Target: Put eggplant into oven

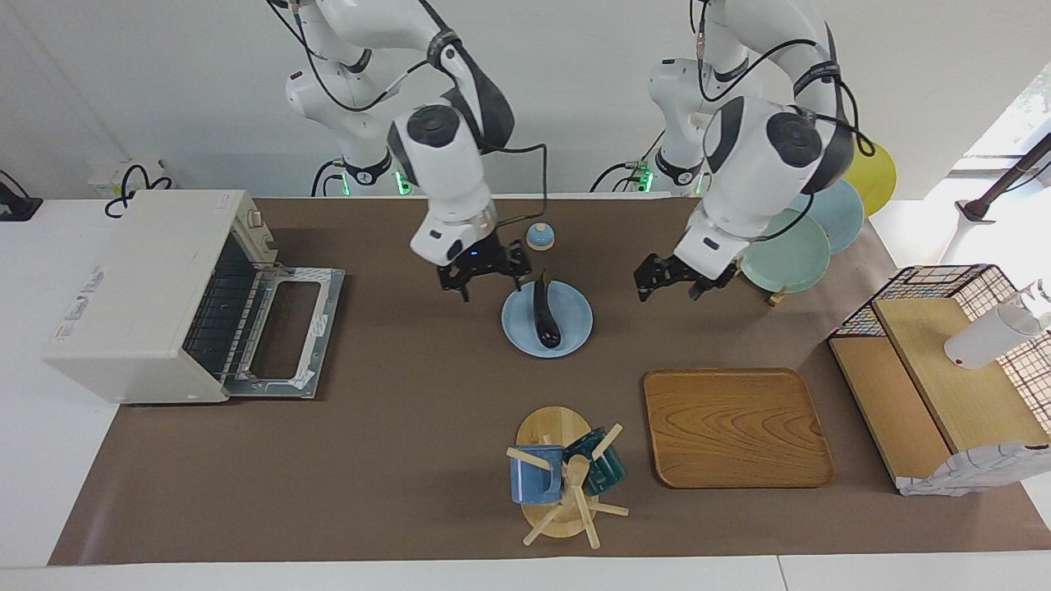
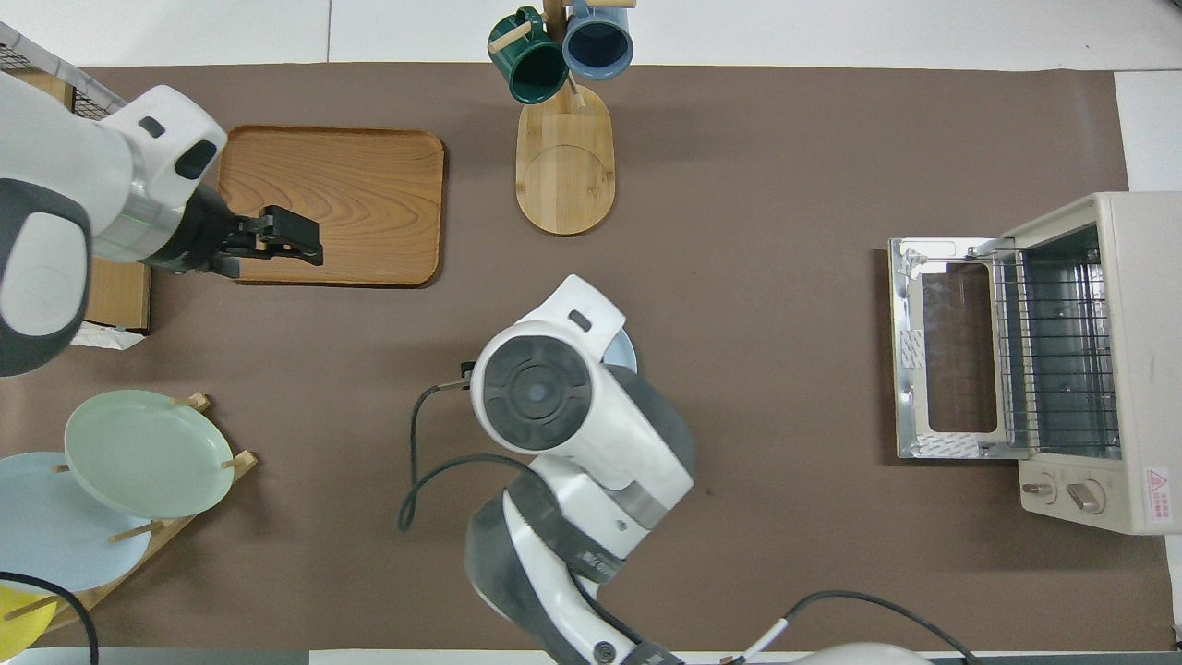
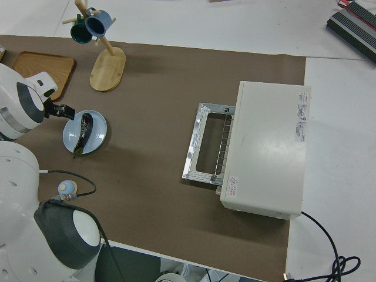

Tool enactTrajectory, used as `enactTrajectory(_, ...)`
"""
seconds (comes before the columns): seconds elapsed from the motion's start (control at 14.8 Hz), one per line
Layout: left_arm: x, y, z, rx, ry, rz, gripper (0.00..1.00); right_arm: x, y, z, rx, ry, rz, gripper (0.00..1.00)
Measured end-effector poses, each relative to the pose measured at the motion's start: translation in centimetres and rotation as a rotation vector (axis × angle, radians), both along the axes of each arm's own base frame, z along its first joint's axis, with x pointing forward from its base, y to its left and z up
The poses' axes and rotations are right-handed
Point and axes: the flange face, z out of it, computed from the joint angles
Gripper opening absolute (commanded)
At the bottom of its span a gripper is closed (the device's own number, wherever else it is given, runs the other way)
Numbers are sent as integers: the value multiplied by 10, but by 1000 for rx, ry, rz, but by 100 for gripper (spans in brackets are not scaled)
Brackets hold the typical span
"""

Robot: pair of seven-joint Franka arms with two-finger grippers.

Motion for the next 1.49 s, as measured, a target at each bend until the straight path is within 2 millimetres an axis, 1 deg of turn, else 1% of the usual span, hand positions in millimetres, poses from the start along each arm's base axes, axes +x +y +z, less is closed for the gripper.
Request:
enactTrajectory(0.07, -2, 14, 8, 15, -8, -6, 100, -6, 20, -20, -18, -2, 9, 100)
enactTrajectory(0.14, -5, 22, 14, 29, -10, -17, 100, -10, 30, -40, -29, -5, 24, 94)
enactTrajectory(0.2, -10, 28, 19, 46, -7, -32, 100, -10, 32, -58, -33, -7, 33, 84)
enactTrajectory(0.27, -13, 31, 22, 65, -5, -45, 100, -8, 31, -70, -36, -9, 33, 80)
enactTrajectory(0.34, -18, 33, 24, 78, -3, -54, 100, -6, 28, -76, -36, -11, 30, 79)
enactTrajectory(0.47, -27, 35, 23, 87, 7, -63, 100, -5, 24, -79, -35, -13, 27, 78)
enactTrajectory(0.54, -32, 35, 22, 88, 11, -66, 100, -7, 24, -82, -26, -20, 31, 78)
enactTrajectory(0.68, -41, 36, 23, 88, 13, -71, 100, -15, 21, -94, -9, -30, 40, 78)
enactTrajectory(0.74, -44, 35, 27, 87, 7, -72, 100, -20, 19, -101, -4, -31, 44, 78)
enactTrajectory(0.88, -47, 36, 43, 89, 8, -77, 100, -25, 16, -109, -2, -29, 48, 73)
enactTrajectory(0.95, -49, 36, 55, 97, 22, -81, 100, -26, 16, -109, -1, -30, 49, 62)
enactTrajectory(1.08, -50, 40, 83, 111, 44, -83, 100, -27, 16, -107, 1, -31, 51, 27)
enactTrajectory(1.15, -49, 43, 94, 114, 48, -80, 100, -29, 17, -106, 3, -32, 53, 14)
enactTrajectory(1.22, -46, 45, 99, 114, 48, -78, 100, -30, 17, -106, 3, -31, 55, 1)
enactTrajectory(1.28, -43, 46, 98, 114, 48, -82, 100, -32, 18, -106, 2, -31, 57, 0)
enactTrajectory(1.49, -38, 44, 83, 114, 73, -102, 100, -32, 18, -102, 13, -41, 58, 0)
